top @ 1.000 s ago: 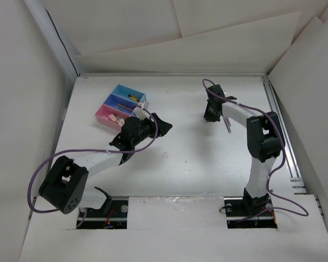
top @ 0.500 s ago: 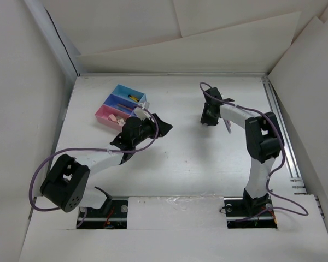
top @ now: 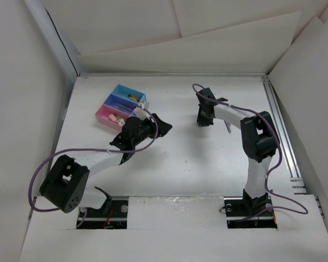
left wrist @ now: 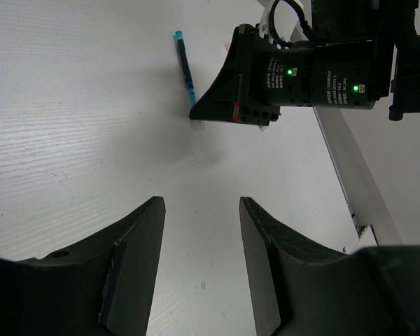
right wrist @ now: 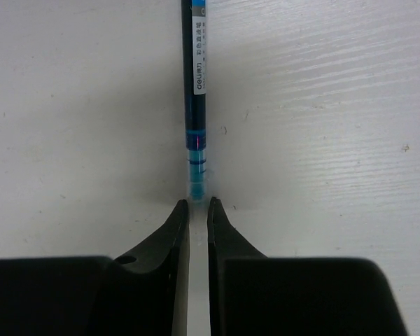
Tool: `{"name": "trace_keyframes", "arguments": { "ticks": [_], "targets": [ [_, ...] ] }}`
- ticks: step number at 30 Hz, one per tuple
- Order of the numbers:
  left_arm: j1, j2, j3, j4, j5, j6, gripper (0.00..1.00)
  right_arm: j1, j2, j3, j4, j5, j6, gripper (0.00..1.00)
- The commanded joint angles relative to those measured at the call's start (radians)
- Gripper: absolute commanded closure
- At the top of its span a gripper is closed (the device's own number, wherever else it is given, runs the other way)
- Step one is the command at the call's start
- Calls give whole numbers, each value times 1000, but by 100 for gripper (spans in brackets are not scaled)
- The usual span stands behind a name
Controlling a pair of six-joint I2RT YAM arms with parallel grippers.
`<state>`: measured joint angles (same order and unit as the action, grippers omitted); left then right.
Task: Sort the stationery into containers
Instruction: Pick up the pen from the center of the board, then place the pen in the storage box.
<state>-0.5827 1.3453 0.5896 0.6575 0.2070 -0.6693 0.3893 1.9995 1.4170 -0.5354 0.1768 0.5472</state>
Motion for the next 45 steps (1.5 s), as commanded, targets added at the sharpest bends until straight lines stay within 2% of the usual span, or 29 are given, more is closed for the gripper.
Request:
{"name": "trace_keyframes", "arguments": {
  "ticks": [1, 10, 15, 20, 32, 38, 40, 41, 42, 45],
  "targets": [
    [1, -28, 36, 1, -6, 8, 56, 11, -28, -19, 11, -14, -4, 100],
    [1, 32, 64, -18, -15, -12, 56, 83, -319, -236, 175, -154, -49, 100],
    [20, 68, 73, 7, 19, -38, 54, 155, -390, -296, 253, -290, -92, 100],
    [60, 126, 52, 114, 114, -114, 54, 197, -366, -306, 278, -368, -101, 100],
    [70, 216, 71, 125, 94, -124, 54, 296, -327, -276, 342, -438, -101, 100],
    [70, 256, 72, 135, 81, -124, 65, 316, -318, -267, 360, -448, -101, 100],
    [70, 256, 72, 136, 81, -133, 73, 316, -318, -267, 361, -459, -101, 100],
    [70, 265, 72, 136, 81, -133, 83, 316, -318, -267, 361, -459, -101, 100],
    [70, 265, 72, 136, 81, -142, 89, 325, -318, -267, 370, -459, -101, 100],
    [70, 265, 72, 136, 81, -156, 99, 326, -318, -267, 370, -450, -101, 100]
  ]
}}
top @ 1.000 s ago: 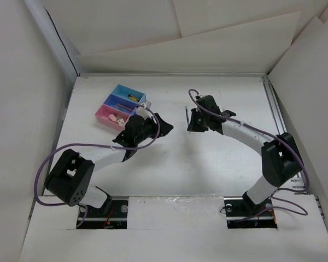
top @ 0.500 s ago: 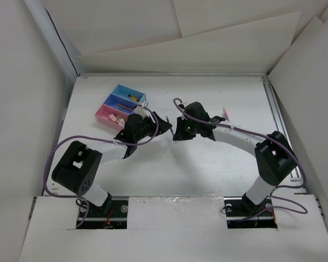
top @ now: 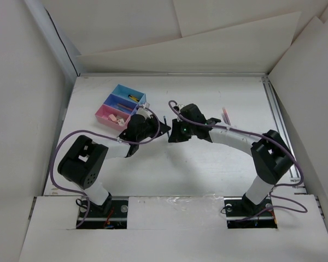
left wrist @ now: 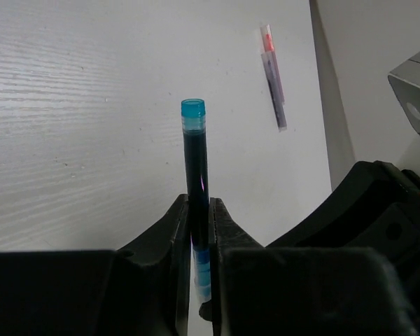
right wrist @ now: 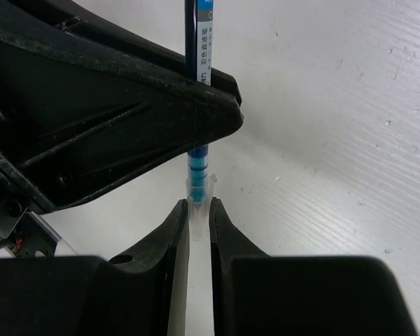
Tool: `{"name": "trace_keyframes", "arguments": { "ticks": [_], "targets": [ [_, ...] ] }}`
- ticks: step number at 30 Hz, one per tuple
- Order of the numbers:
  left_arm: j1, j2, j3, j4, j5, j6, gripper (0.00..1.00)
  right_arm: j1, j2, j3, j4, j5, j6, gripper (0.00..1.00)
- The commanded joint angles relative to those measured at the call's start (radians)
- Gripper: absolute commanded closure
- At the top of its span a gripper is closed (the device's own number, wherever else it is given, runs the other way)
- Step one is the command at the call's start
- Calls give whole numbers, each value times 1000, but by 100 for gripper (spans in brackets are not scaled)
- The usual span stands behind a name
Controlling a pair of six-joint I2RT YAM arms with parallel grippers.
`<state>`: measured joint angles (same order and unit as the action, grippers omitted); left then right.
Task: Sort the stationery into containers
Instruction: Place the pen in the storage box.
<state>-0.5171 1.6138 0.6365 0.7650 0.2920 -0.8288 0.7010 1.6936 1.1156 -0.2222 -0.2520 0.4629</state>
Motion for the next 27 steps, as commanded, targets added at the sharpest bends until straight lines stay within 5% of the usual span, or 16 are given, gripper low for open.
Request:
{"name": "trace_keyframes", "arguments": {
  "ticks": [1, 4, 13, 19, 27],
  "targets": [
    [5, -3, 34, 28, -14, -9, 100, 14, -23, 35, 57, -21, -17, 93],
    [5, -23, 43, -15, -54, -21, 100, 14, -70, 35, 57, 2, -27, 67],
    [74, -72, 126, -102, -130, -39, 100, 5, -281, -26, 24, 72, -27, 38],
    [270, -83, 137, -82, -102, -125, 100, -32, -410, -112, 57, 137, -1, 39],
    [489, -94, 106, -73, -184, -216, 100, -81, -411, -148, 90, 126, 26, 56]
  ]
}}
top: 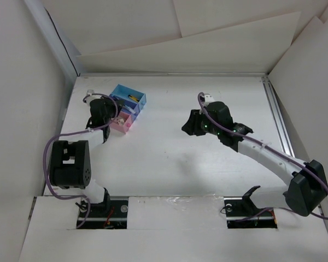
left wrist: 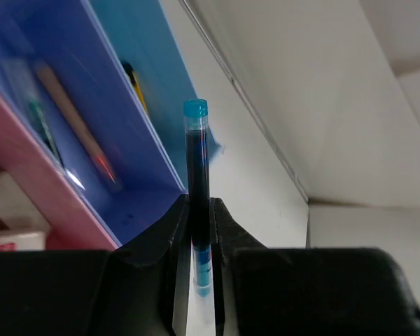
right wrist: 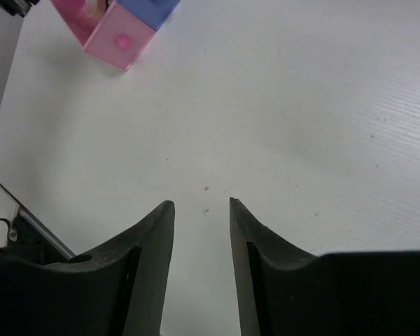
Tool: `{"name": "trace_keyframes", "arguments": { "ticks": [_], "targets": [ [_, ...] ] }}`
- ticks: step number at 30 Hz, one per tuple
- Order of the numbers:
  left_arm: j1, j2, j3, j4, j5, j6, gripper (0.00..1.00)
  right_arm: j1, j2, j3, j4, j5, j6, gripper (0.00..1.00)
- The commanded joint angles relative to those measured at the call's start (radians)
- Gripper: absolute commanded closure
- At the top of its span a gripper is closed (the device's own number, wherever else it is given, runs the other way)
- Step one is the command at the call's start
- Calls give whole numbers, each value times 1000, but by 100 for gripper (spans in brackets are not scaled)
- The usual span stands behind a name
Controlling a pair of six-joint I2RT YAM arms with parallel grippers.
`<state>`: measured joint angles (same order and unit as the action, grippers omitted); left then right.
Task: Sort the stationery into containers
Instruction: Place the pen in the storage box.
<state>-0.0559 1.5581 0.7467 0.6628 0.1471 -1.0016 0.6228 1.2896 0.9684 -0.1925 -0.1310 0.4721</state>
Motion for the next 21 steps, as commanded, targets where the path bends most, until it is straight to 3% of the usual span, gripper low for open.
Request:
{"name": "trace_keyframes", "arguments": {
  "ticks": [1, 4, 8, 10, 15, 19, 21],
  "targets": [
    [46, -29, 20, 15, -52, -43, 100, -3, -7, -10, 71, 5, 17, 57],
    [56, -6, 43, -9, -98, -34, 100, -3, 3, -20, 71, 5, 17, 67],
    [56, 57, 112, -20, -123, -34, 100, -12, 14, -20, 82, -15, 17, 90],
    [56, 80, 140, -40, -145, -34, 100, -12, 25, -20, 91, -15, 17, 94],
    [56, 129, 163, -40, -196, -54, 100, -12, 25, -29, 102, -1, 17, 82],
    [56, 154, 184, -54, -242, -54, 100, -23, 25, -30, 102, -1, 26, 67],
    [56, 174, 184, -54, -253, -45, 100, -23, 25, -30, 102, -1, 26, 65]
  ]
}}
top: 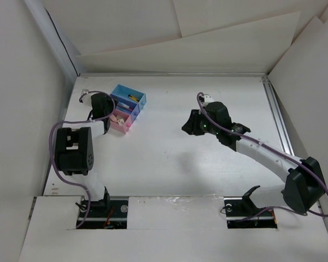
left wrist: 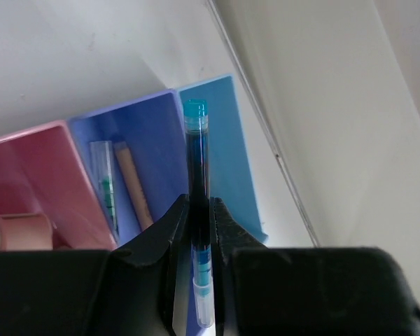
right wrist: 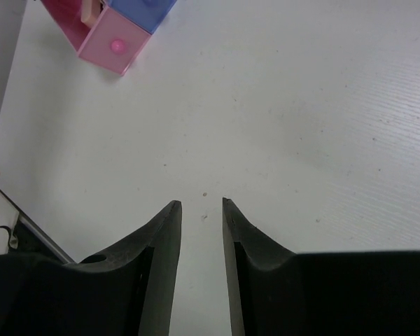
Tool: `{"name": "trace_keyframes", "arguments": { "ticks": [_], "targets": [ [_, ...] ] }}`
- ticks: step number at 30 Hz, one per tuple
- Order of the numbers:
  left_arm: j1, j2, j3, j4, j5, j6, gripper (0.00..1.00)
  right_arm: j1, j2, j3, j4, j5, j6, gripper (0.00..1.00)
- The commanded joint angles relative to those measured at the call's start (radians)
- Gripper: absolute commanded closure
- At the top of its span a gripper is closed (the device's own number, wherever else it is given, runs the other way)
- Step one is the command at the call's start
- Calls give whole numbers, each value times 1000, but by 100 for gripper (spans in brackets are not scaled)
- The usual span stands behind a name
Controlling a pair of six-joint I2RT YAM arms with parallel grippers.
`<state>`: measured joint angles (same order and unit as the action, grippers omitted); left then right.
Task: Sort the stationery into containers
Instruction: Place the pen in the storage box.
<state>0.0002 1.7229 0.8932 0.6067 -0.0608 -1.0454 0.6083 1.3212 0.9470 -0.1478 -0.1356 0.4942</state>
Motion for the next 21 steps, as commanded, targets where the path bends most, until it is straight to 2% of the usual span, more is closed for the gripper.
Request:
{"name": "trace_keyframes", "arguments": {
  "ticks": [1, 11, 16, 18, 19, 21],
  "targets": [
    [-11, 9, 38, 2, -45, -1, 99, -8, -7, -8, 66, 4, 4, 64],
    [-22, 0, 26, 2, -65, 27, 65, -38, -7, -17, 67, 4, 14, 60],
    [-22, -36, -10, 2, -85, 36, 57, -82, -7, -37, 67, 59, 38, 60],
    [-22, -81, -34, 16, -85, 36, 57, -122, -7, -51, 67, 132, 63, 67],
    [-22, -100, -63, 28, -85, 36, 57, -139, -16, -51, 50, 161, 87, 81],
    [-42, -147, -94, 76, -85, 56, 57, -201, -16, -60, 27, 236, 110, 94]
  ]
}}
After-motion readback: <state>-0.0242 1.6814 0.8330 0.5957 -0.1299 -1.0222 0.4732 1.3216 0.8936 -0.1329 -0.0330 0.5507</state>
